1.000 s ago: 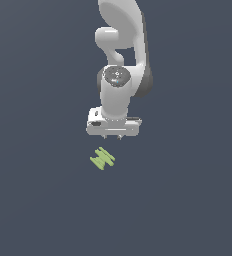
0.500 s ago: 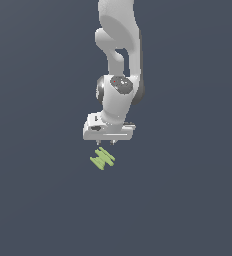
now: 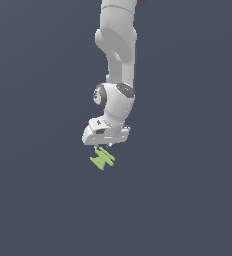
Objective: Pick up the object and move it to a goal position.
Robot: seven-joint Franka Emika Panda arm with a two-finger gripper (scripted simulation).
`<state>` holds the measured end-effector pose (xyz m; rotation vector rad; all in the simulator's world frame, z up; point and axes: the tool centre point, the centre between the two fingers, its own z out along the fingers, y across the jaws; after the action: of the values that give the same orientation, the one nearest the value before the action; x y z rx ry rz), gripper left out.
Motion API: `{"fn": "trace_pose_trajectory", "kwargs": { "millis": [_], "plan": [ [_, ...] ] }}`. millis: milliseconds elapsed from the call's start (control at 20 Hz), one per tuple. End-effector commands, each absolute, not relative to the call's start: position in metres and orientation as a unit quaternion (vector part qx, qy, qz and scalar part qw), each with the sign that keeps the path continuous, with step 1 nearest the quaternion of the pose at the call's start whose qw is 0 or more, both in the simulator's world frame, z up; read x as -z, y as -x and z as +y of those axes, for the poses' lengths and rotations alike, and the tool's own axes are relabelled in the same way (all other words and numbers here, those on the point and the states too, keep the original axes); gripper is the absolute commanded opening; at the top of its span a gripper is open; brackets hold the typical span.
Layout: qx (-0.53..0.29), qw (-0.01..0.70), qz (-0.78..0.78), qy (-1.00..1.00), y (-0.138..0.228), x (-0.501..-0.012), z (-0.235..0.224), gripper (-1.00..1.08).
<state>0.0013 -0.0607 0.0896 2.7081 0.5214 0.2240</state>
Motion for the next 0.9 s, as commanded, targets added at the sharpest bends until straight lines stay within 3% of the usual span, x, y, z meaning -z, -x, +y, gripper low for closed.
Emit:
{"fn": "trace_pose_trajectory", "kwargs": {
  "millis": [0, 850],
  "plan": [
    [-0.09, 0.199, 0.217, -0.951, 0.0, -0.083, -0.061, 0.28],
    [-0.122, 0.22, 0.37, -0.894, 0.019, -0.055, -0.051, 0.28]
  ]
}}
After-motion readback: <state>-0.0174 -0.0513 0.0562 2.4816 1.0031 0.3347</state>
